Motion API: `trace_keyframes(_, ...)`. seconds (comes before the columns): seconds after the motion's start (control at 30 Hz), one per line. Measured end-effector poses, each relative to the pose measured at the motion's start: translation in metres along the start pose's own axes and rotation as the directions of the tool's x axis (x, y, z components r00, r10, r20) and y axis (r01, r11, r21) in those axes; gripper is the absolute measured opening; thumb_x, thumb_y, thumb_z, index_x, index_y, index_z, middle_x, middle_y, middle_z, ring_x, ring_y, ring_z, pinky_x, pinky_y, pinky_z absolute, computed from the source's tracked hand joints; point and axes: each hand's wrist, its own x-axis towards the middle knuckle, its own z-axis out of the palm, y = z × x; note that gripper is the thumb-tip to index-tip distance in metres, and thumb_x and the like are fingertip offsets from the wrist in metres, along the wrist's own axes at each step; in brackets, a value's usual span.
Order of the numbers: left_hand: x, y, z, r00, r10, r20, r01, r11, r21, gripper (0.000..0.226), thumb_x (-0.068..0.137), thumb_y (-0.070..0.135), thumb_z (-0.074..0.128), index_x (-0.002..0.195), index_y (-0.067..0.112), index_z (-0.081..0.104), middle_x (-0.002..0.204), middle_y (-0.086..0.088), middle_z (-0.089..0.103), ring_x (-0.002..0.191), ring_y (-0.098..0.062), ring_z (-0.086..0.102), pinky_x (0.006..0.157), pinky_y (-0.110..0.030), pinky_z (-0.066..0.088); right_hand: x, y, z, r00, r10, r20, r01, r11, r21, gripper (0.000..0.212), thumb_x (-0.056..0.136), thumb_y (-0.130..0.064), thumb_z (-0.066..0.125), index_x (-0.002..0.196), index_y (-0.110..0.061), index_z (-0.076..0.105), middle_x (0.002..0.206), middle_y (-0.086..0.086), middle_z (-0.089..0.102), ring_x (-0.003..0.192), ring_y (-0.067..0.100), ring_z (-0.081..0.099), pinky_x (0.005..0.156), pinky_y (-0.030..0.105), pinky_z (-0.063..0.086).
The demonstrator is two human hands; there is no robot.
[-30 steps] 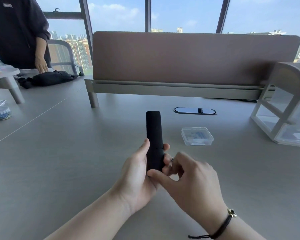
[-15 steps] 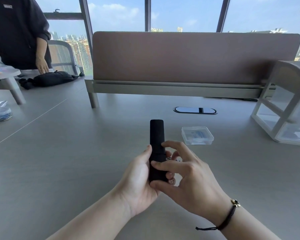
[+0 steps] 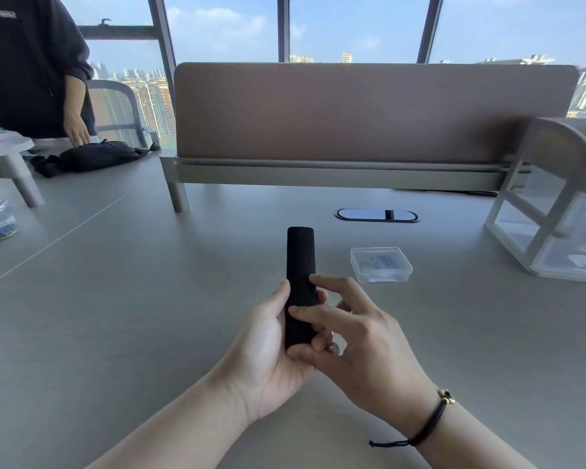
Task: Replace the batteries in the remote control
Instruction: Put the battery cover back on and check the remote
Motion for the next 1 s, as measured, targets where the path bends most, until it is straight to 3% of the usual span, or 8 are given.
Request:
trace_keyframes(0.13,0.002,0.000,-0.003,0.998,-0.016,0.063,0.013,0.999,0.040,0.060,0.097,0.059,0.028,0.109,0.008,0.055,0.070,-0.008,0.041,0.057,-0.020,0.037,0.065,-0.035,0.038,0.000,0.000,-0.003,1.000,-0.014,0.006,0.014,1.000,0.015,0.037,0.068,-0.054,0.074,0.102,-0.042,0.067,0.130,-0.015,0.050,0.080,-0.015,0.051,0.067,0.022,0.055)
trace_keyframes(0.33,0.002,0.003,0.001,1.000,0.000,0.020,-0.002,0.996,0.088,0.042,0.099,0.043,0.038,0.101,0.007,0.057,0.071,-0.010,0.044,0.058,-0.022,0.039,0.061,-0.036,0.037,0.000,-0.004,-0.002,0.999,0.044,0.010,-0.044,0.996,0.073,0.050,0.060,-0.048,0.081,0.105,-0.040,0.063,0.126,-0.022,0.046,0.082,-0.003,0.057,0.069,0.011,0.049)
trace_keyframes(0.53,-0.001,0.006,0.001,0.998,0.041,-0.054,-0.030,0.980,0.199,0.027,0.089,0.033,0.060,0.094,0.007,0.056,0.074,-0.011,0.054,0.060,-0.022,0.051,0.060,-0.033,0.043,-0.001,-0.009,-0.002,0.978,0.208,-0.002,-0.199,0.938,0.282,0.058,0.054,-0.049,0.085,0.102,-0.033,0.056,0.088,-0.013,0.062,0.080,0.011,0.061,0.067,0.010,0.043)
trace_keyframes(0.63,-0.004,0.005,0.004,0.991,0.105,-0.079,-0.073,0.942,0.329,0.023,0.081,0.020,0.065,0.099,0.009,0.056,0.070,-0.008,0.059,0.059,-0.021,0.056,0.052,-0.029,0.044,0.001,-0.009,-0.004,0.946,0.322,0.041,-0.302,0.825,0.477,0.047,0.060,-0.046,0.080,0.097,-0.028,0.059,0.081,-0.012,0.067,0.068,0.006,0.060,0.061,0.018,0.048)
trace_keyframes(0.73,-0.005,0.003,0.009,0.981,0.184,-0.062,-0.142,0.897,0.418,0.027,0.083,0.006,0.058,0.110,0.003,0.055,0.067,-0.013,0.058,0.052,-0.023,0.054,0.047,-0.030,0.041,0.004,-0.008,-0.007,0.903,0.418,0.102,-0.372,0.640,0.672,0.030,0.075,-0.026,0.079,0.094,-0.015,0.059,0.082,-0.004,0.071,0.056,0.011,0.059,0.054,0.023,0.048)
trace_keyframes(0.83,-0.006,0.002,0.011,0.982,0.178,-0.059,-0.136,0.892,0.432,0.031,0.093,0.022,0.055,0.108,-0.005,0.058,0.069,-0.017,0.052,0.047,-0.022,0.046,0.045,-0.030,0.041,0.006,-0.004,-0.008,0.845,0.514,0.150,-0.436,0.498,0.749,0.017,0.086,-0.013,0.071,0.092,-0.006,0.056,0.079,0.006,0.073,0.053,0.019,0.057,0.048,0.025,0.042)
trace_keyframes(0.9,-0.008,0.002,0.011,0.984,0.163,-0.065,-0.120,0.894,0.433,0.038,0.093,0.036,0.052,0.096,0.000,0.062,0.071,-0.018,0.053,0.047,-0.023,0.046,0.046,-0.031,0.042,0.007,-0.001,-0.007,0.806,0.556,0.205,-0.489,0.428,0.760,0.017,0.088,-0.020,0.067,0.089,-0.007,0.056,0.067,0.007,0.067,0.055,0.026,0.054,0.048,0.030,0.038)
trace_keyframes(1.0,-0.010,0.002,0.012,0.986,0.159,-0.049,-0.124,0.897,0.424,0.040,0.093,0.038,0.050,0.095,0.001,0.065,0.069,-0.019,0.055,0.047,-0.026,0.048,0.046,-0.032,0.045,0.008,0.001,-0.007,0.751,0.602,0.272,-0.542,0.326,0.775,0.021,0.092,-0.028,0.062,0.088,-0.008,0.057,0.069,0.008,0.064,0.054,0.026,0.050,0.048,0.032,0.035)
